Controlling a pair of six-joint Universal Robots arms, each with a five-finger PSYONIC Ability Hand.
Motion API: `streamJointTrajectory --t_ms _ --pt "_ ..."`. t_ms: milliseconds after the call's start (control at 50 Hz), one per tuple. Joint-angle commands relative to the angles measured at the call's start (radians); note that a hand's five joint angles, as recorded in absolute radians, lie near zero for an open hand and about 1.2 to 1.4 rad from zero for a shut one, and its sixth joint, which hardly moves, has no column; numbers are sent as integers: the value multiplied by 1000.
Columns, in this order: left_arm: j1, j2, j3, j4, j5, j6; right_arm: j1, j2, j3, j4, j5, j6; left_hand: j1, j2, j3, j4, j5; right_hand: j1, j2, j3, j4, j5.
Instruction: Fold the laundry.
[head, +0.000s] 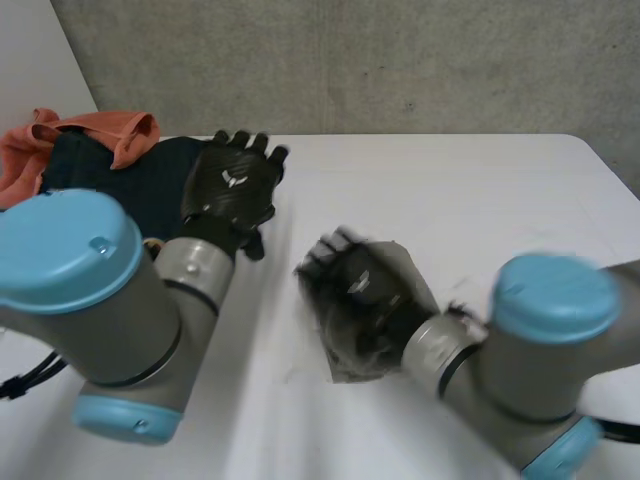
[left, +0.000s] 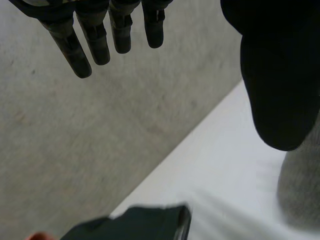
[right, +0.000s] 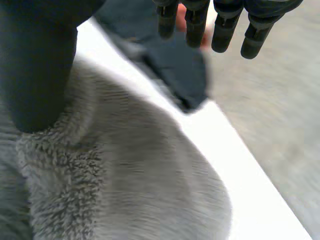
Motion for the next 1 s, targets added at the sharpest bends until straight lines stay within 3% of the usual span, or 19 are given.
streamJointTrajectory --t_ms 20,160,260,380,500,620,720,820,900,980,1000 --pt "-100 -110 178 -15 -1 -129 -207 -165 12 68 1 401 -18 -31 -40 -29 -48 -51 -35 -33 -40 -50" --pt "-192 -257 297 -153 -8 -229 -305 -138 -60 289 -12 471 -11 -25 -33 -22 -41 -51 -35 -33 -40 -50" --pt "-207 -358 338 -248 -18 -309 -301 0 -124 356 -7 454 -11 -25 -33 -22 -41 -51 -35 -33 -40 -50" --pt "-203 -464 372 -350 -115 -314 -304 111 -157 373 -10 390 -2 -16 -24 -13 -33 -51 -35 -33 -40 -50" --pt "-201 -480 361 -402 -209 -257 -299 190 -178 372 5 282 4 -10 -18 -7 -27 -51 -35 -33 -40 -50" --pt "-200 -461 318 -396 -208 -196 -288 175 -183 363 10 219 -8 -22 -30 -19 -39 -51 -35 -33 -40 -50" --pt "-201 -356 321 -388 -193 -194 -298 111 -138 288 24 233 -17 -30 -39 -28 -47 -51 -35 -33 -40 -50" --pt "-188 -263 323 -347 -121 -191 -302 -12 -28 205 74 257 -17 -30 -39 -28 -47 -51 -35 -33 -40 -50" --pt "-129 -193 321 -324 0 -188 -302 -69 75 148 99 315 -2 -16 -24 -13 -33 -51 -35 -33 -40 -50" --pt "-88 -147 326 -331 212 -186 -304 -70 135 146 88 426 4 -10 -18 -7 -27 -51 -35 -33 -40 -50" --pt "-80 -136 326 -336 311 -188 -304 -69 142 143 87 449 10 -4 -13 -1 -21 -51 -35 -33 -40 -50"
